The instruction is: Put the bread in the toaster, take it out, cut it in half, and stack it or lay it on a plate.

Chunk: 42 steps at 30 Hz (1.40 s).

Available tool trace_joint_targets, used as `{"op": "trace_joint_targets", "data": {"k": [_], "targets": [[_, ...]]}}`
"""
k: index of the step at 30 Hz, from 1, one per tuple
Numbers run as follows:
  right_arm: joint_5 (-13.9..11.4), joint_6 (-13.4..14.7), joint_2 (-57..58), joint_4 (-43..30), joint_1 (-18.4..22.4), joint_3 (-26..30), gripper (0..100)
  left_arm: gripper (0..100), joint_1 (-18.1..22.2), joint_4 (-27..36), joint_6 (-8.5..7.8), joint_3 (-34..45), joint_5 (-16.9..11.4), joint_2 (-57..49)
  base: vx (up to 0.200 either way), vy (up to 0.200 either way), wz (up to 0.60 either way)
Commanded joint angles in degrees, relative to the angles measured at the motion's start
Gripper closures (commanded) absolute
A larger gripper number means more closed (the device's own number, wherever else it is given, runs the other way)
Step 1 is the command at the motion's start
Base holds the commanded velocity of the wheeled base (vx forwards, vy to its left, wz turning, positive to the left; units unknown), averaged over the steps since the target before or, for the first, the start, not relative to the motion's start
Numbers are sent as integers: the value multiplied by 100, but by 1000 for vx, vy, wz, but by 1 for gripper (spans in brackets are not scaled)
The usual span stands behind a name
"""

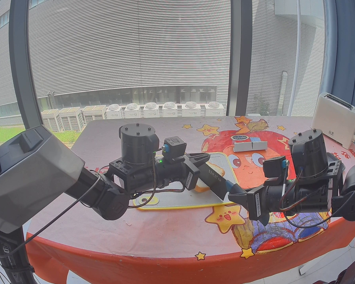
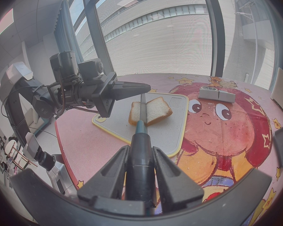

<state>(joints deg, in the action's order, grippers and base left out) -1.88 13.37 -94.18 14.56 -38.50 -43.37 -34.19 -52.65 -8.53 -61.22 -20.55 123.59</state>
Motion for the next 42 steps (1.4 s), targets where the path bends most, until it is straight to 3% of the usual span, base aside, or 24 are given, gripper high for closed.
{"op": "trace_joint_targets", "data": {"k": [1,17,28,42], "targets": [[-6,-1,23,3,9,-4,100,100,1,-17,1,-30,-1,-72,0,0,0],[3,-28,-100,3,0,40,100,100,-43,-43,-34,-4,7,-1,0,0,0],[3,-37,-109,3,0,48,100,100,-465,-26,-8,84,7,-300,0,0,0],[12,-28,5,12,0,13,100,100,-316,-35,-34,163,122,210,0,0,0]]}}
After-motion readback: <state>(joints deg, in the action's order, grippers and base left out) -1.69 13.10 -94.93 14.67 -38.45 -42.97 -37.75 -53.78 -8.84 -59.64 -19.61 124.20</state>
